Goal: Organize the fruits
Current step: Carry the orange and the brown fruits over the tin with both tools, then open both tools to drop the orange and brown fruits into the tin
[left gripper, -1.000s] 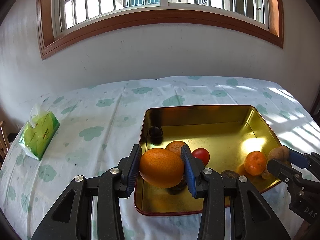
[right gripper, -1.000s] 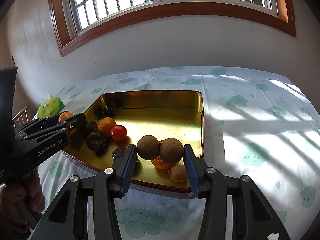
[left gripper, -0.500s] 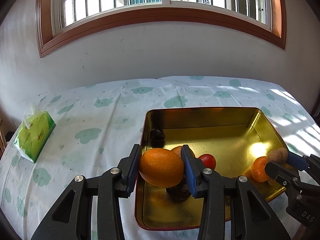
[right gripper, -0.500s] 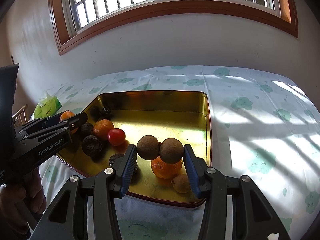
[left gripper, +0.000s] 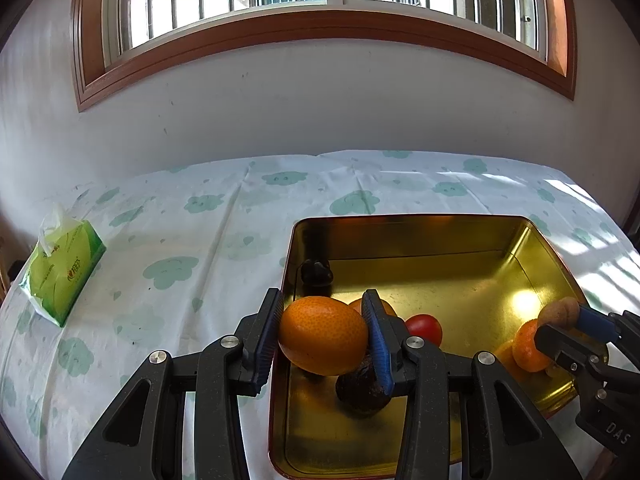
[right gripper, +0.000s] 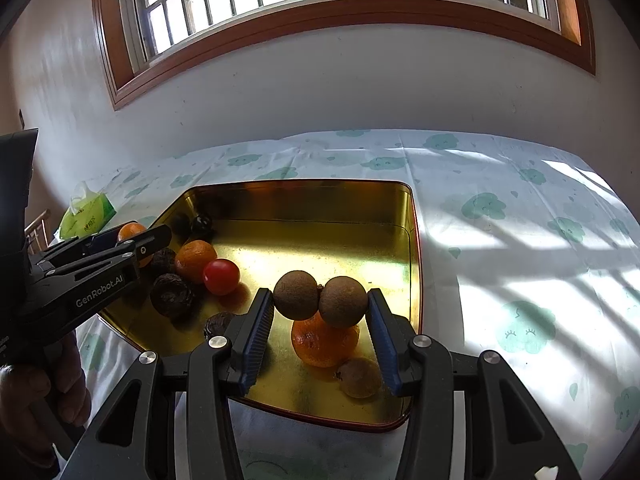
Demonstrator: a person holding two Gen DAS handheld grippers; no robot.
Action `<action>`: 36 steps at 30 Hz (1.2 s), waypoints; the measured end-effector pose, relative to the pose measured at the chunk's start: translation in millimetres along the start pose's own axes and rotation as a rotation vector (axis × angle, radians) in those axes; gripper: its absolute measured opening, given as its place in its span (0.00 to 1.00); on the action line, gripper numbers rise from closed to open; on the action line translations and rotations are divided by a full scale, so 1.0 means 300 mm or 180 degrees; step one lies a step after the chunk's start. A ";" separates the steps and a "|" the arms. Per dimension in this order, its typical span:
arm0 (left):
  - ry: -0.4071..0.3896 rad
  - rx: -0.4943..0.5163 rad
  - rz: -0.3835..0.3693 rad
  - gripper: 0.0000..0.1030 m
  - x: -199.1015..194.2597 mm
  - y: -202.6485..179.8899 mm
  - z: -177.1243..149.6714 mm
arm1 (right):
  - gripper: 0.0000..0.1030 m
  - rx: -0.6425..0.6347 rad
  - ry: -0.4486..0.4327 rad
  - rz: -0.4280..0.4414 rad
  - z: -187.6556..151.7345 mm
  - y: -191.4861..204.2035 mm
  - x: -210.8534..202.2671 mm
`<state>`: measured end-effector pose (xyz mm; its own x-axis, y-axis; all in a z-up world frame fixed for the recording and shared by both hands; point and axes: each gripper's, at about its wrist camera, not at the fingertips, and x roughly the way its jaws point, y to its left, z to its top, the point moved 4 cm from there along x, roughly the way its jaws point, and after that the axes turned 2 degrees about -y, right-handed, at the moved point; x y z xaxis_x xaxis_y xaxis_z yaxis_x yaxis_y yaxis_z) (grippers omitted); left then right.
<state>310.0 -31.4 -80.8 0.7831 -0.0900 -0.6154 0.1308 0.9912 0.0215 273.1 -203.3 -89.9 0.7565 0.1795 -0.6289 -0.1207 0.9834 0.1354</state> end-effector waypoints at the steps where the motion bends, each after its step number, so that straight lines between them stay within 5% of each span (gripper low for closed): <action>1: -0.0010 0.0004 0.0008 0.41 0.003 0.000 0.001 | 0.43 0.0000 -0.0010 0.0003 0.000 0.001 0.002; 12: -0.0064 0.0044 -0.0009 0.43 0.013 -0.007 0.009 | 0.44 -0.0010 -0.0074 0.0044 0.002 0.012 0.017; 20: -0.0181 0.0055 0.0054 0.62 0.005 -0.010 0.010 | 0.44 0.0013 -0.0116 0.0050 0.001 0.012 0.019; 36: -0.0292 -0.0037 0.0014 0.65 -0.016 -0.002 0.006 | 0.50 0.0133 -0.0234 0.0087 -0.006 0.003 -0.018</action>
<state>307.2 -31.8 -76.5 0.8362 -0.0937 -0.5404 0.1207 0.9926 0.0147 267.8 -203.5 -87.7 0.7986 0.2024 -0.5668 -0.1164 0.9759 0.1846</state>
